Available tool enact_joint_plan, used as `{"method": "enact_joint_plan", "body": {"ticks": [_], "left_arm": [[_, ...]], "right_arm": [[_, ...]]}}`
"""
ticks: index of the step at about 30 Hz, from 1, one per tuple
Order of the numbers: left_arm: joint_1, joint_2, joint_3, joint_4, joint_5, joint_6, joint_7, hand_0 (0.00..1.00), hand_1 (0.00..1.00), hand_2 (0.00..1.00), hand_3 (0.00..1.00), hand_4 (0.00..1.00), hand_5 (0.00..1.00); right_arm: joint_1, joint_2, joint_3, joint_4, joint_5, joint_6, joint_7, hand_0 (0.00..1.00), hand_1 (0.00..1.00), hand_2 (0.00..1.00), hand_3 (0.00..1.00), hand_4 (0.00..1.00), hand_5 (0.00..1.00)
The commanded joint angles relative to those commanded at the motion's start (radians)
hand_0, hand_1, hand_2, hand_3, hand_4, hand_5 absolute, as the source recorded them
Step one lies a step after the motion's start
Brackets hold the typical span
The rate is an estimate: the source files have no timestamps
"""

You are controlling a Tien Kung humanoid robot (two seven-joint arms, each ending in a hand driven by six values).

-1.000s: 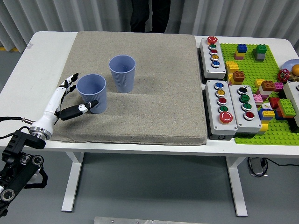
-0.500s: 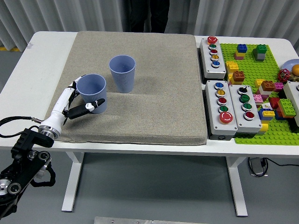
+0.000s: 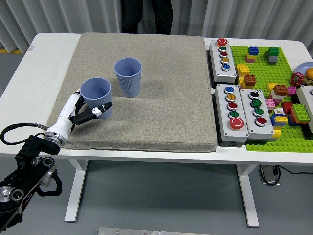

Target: Pick cup pour cup place

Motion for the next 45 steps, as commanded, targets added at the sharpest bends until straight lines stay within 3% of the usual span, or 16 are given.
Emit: {"method": "enact_joint_plan", "body": {"ticks": [25, 26, 31, 32, 45], "left_arm": [[-0.042, -0.005, 0.025, 0.027, 0.02, 0.027, 0.009, 0.868, 0.873, 0.998, 0.998, 0.998, 0.5], [-0.041, -0.005, 0.025, 0.027, 0.017, 0.035, 0.006, 0.808, 0.822, 0.998, 0.998, 0.996, 0.481], [-0.037, -0.006, 0.026, 0.026, 0.017, 0.05, 0.001, 0.808, 0.822, 0.998, 0.998, 0.996, 0.481], [-0.037, -0.006, 0.026, 0.026, 0.018, 0.05, 0.001, 0.764, 0.756, 0.931, 0.998, 0.968, 0.447], [-0.04, -0.013, 0.039, 0.027, 0.023, 0.042, 0.001, 0.739, 0.699, 0.891, 0.994, 0.968, 0.452]], "right_arm": [[0.005, -0.001, -0.001, -0.001, 0.003, 0.002, 0.003, 0.686, 0.638, 0.591, 0.595, 0.002, 0.18], [0.005, -0.001, 0.0, -0.001, 0.002, 0.002, 0.003, 0.686, 0.638, 0.59, 0.595, 0.002, 0.177], [0.005, -0.001, 0.0, -0.001, 0.001, 0.003, 0.003, 0.686, 0.638, 0.59, 0.595, 0.002, 0.177], [0.005, -0.001, 0.0, -0.001, 0.001, 0.003, 0.003, 0.686, 0.638, 0.591, 0.595, 0.002, 0.179], [0.01, -0.003, -0.004, -0.001, 0.005, 0.002, 0.003, 0.687, 0.638, 0.589, 0.595, 0.002, 0.18]]}}
